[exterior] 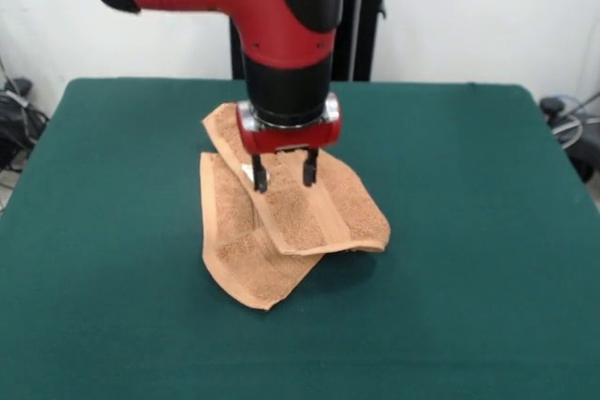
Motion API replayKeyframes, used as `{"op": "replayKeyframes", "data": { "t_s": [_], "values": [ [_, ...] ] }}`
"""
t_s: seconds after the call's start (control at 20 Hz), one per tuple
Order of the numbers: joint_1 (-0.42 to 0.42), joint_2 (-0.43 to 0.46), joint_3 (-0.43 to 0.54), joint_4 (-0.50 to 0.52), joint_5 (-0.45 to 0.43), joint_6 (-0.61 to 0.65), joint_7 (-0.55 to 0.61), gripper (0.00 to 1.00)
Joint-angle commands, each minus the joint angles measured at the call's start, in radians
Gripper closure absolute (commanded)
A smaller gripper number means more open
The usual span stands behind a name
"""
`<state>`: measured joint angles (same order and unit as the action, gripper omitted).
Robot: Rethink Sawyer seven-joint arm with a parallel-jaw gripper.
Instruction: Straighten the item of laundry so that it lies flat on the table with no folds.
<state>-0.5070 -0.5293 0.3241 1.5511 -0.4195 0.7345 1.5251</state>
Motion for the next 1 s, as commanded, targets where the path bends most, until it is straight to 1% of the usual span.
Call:
{"op": "replayKeyframes", "data": {
  "t_s": [0.05,0.45,0.7,1.0],
  "values": [
    [-0.007,0.064,0.103,-0.036,-0.1,-0.053,-0.186,0.0],
    [-0.023,0.077,0.117,0.015,-0.186,-0.142,-0.152,0.0],
    [-0.031,0.1,0.124,0.024,-0.214,-0.163,-0.137,0.0],
    [-0.033,0.118,0.127,0.022,-0.223,-0.167,-0.122,0.0]
  ]
}}
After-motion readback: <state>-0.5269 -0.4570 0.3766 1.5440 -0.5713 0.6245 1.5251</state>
